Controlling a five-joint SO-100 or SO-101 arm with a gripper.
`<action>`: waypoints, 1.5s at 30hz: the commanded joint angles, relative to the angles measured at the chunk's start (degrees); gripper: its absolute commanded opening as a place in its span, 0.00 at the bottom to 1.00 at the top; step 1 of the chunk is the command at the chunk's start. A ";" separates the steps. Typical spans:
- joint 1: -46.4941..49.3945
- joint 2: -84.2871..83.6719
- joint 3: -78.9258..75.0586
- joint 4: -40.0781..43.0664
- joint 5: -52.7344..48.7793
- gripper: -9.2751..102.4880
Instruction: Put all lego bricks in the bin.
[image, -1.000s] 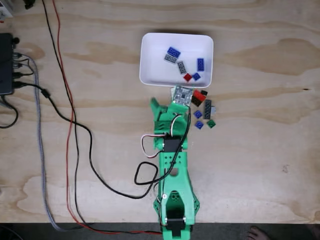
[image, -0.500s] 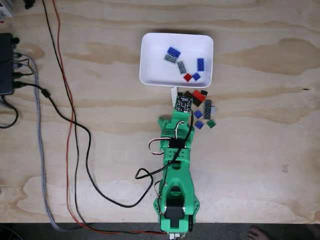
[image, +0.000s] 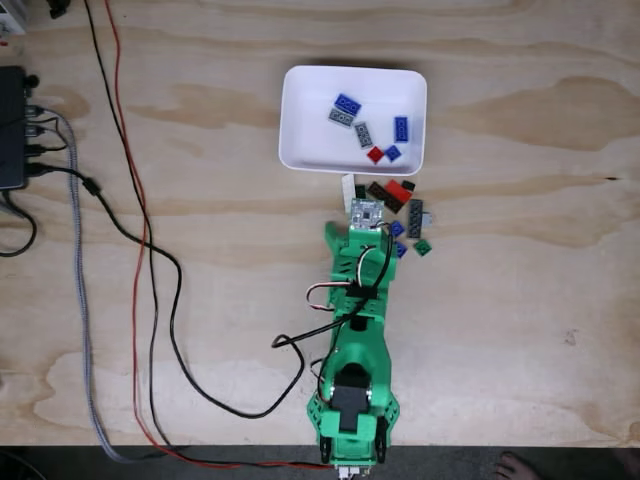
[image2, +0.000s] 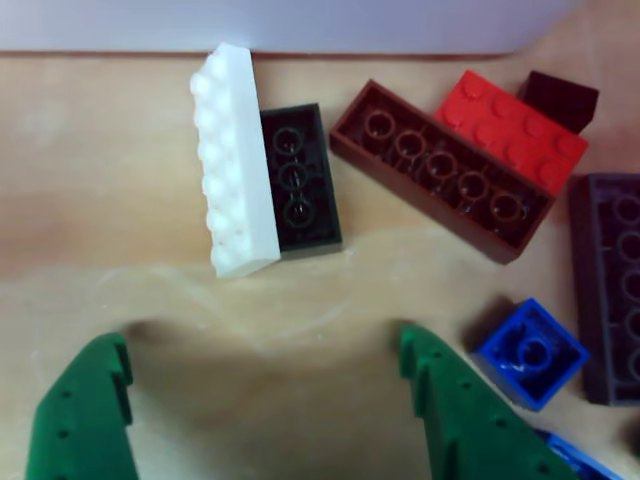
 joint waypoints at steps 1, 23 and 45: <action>-0.44 -3.96 -1.58 -6.50 -0.26 0.36; -5.01 10.99 -4.83 10.37 4.66 0.08; 2.64 -13.71 -55.99 26.37 11.78 0.20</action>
